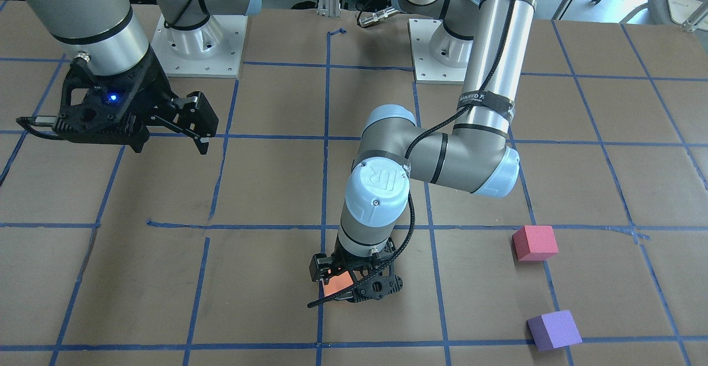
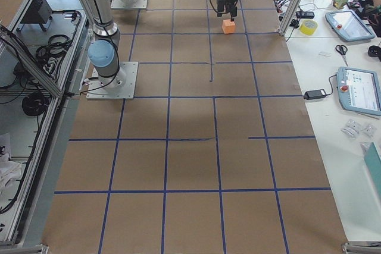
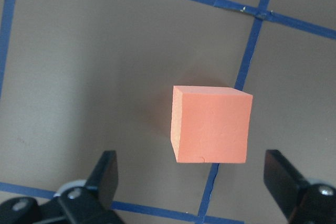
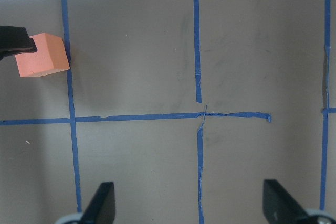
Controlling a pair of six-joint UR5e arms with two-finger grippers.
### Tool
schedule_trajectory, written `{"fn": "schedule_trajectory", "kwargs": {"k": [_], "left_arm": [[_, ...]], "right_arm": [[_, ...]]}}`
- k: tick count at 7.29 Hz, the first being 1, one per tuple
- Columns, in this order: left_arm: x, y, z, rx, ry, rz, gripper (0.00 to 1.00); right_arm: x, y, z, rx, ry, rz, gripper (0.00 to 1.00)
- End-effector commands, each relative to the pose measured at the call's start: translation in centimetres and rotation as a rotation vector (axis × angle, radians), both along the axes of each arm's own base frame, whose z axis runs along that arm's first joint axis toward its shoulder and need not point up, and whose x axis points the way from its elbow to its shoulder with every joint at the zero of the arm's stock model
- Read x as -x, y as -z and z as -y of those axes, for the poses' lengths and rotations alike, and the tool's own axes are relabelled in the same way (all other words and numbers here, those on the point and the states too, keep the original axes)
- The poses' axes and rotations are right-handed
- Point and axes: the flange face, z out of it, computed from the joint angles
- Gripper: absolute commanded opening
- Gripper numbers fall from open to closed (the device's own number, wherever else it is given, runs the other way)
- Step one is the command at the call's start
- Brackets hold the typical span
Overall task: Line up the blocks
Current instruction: 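Close the left gripper on the orange cube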
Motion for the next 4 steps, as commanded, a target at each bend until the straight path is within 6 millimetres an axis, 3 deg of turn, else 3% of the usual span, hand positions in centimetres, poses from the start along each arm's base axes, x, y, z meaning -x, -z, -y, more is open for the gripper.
{"fn": "schedule_trajectory", "kwargs": {"k": [1,4], "left_arm": [[0.6,1.5,0.5,-0.008,-0.017,-0.009,1.00],[1.2,2.5,0.8,-0.015,-0.014,-0.012,1.00]], "right_arm": [[0.1,0.0,0.0,0.001,0.001,-0.002,1.00],[0.1,0.1,-0.1,-0.004,0.002,0.000,1.00]]}}
